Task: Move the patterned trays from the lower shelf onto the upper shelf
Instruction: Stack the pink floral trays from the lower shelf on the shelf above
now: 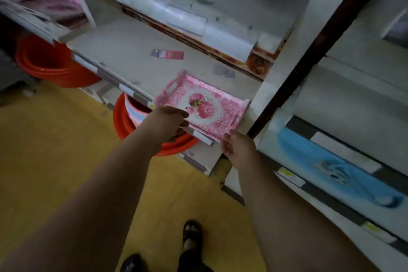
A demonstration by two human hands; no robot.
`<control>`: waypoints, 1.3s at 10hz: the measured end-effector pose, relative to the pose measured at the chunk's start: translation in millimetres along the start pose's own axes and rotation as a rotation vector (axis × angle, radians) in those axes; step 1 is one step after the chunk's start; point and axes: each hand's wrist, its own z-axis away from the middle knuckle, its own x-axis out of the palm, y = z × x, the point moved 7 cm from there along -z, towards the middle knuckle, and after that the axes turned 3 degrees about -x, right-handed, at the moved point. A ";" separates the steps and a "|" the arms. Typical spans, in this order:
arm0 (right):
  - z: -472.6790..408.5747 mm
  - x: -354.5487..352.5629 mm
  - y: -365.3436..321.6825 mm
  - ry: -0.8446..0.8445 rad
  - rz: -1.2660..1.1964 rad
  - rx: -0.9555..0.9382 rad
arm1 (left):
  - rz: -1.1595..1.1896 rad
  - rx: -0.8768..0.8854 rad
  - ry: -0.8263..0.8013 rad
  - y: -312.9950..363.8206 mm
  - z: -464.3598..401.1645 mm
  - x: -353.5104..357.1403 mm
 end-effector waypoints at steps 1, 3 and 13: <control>-32.1 4.1 -4.2 0.048 0.104 -0.052 | -0.023 -0.035 -0.010 -4.6 -29.6 4.6; -75.3 13.5 1.6 0.106 0.298 -0.097 | 0.007 -0.109 -0.024 -20.7 -67.9 5.9; -5.3 164.7 27.6 -0.328 0.285 0.079 | 0.134 -0.041 0.253 -0.6 -9.4 -148.3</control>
